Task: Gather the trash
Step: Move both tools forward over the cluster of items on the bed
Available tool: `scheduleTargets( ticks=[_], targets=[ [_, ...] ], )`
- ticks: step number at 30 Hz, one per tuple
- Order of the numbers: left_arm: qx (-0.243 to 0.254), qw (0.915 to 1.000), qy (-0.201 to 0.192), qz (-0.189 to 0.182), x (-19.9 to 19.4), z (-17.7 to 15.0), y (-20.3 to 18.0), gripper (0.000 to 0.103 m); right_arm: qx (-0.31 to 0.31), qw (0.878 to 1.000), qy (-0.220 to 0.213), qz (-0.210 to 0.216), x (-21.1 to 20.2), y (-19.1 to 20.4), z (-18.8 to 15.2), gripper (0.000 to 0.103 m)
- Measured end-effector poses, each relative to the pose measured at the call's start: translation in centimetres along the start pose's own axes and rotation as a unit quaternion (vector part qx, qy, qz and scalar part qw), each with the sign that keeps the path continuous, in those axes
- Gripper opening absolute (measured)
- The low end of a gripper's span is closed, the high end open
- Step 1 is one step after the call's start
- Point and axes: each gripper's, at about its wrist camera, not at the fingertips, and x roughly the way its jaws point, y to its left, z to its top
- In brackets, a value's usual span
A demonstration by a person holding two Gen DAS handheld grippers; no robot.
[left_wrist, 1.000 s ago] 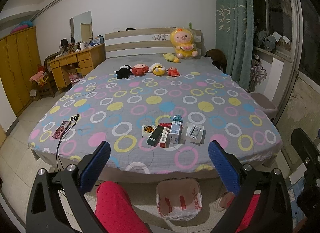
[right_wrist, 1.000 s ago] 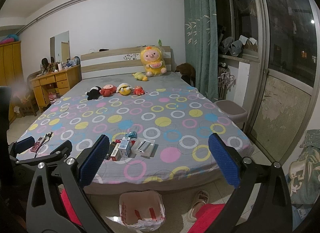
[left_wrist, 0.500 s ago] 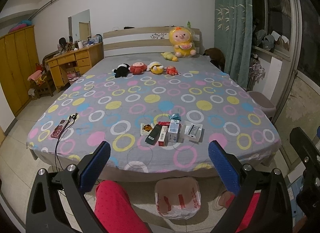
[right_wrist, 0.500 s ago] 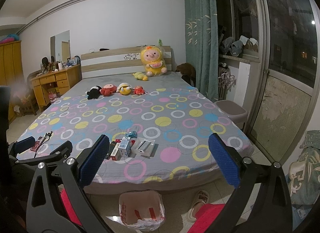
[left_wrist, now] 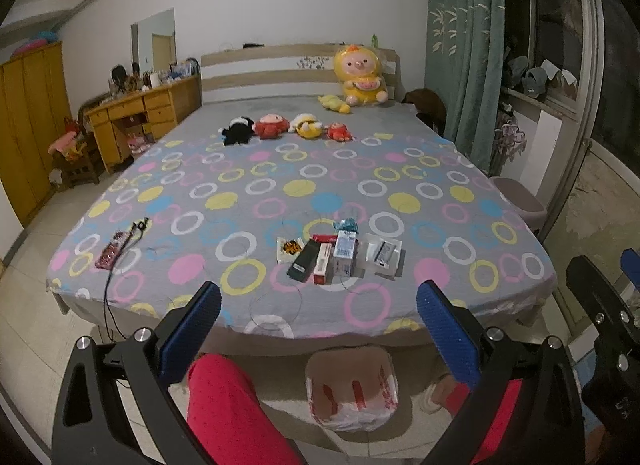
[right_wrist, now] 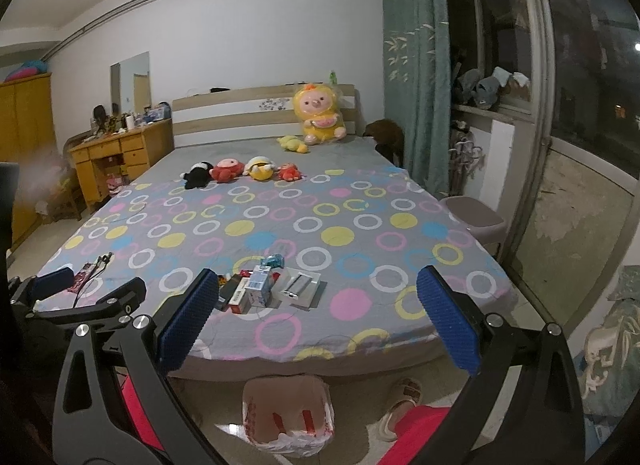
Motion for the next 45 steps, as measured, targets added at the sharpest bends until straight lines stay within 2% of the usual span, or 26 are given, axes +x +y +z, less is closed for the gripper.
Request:
scheduleTargets(
  ticks=[5,6,10,14,18,21,28,37,39,45],
  targets=[
    [0.015,0.9997,0.019,0.0,1.4,0.8,1.4,0.096,-0.014,0.999,0.002,0.042,1.9,-0.4,0.0,0.097],
    [0.019,0.9995,0.024,0.002,1.7,1.2,1.8,0.096,-0.019,0.998,0.003,0.056,2.3,-0.5,0.4,0.097],
    [0.005,0.999,0.043,0.009,3.4,3.1,4.7,0.096,-0.037,0.997,0.008,0.071,4.1,-0.9,1.9,0.097],
    [0.007,0.9984,0.051,0.024,4.8,4.4,6.5,0.096,-0.033,0.993,0.029,0.108,6.6,-1.4,3.4,0.097],
    [0.01,0.9975,0.066,0.021,7.0,5.5,7.9,0.096,-0.057,0.993,0.034,0.099,8.5,-0.7,4.0,0.097],
    [0.009,0.9968,0.079,0.01,8.6,6.0,8.4,0.096,-0.073,0.99,0.052,0.108,10.5,-0.1,4.2,0.097],
    [0.011,0.9923,0.123,-0.008,13.8,6.8,9.1,0.096,-0.118,0.985,0.086,0.091,15.4,1.1,3.8,0.097],
    [0.019,0.9841,0.176,-0.017,21.8,8.3,9.7,0.096,-0.093,0.972,0.182,0.115,24.5,1.0,4.1,0.097],
    [0.032,0.9823,0.184,-0.016,24.1,8.8,9.4,0.096,-0.091,0.969,0.202,0.108,26.4,1.0,4.1,0.097],
    [0.049,0.9725,0.224,-0.041,31.2,9.8,8.8,0.096,-0.053,0.952,0.271,0.13,33.9,0.7,3.2,0.097]
  ],
)
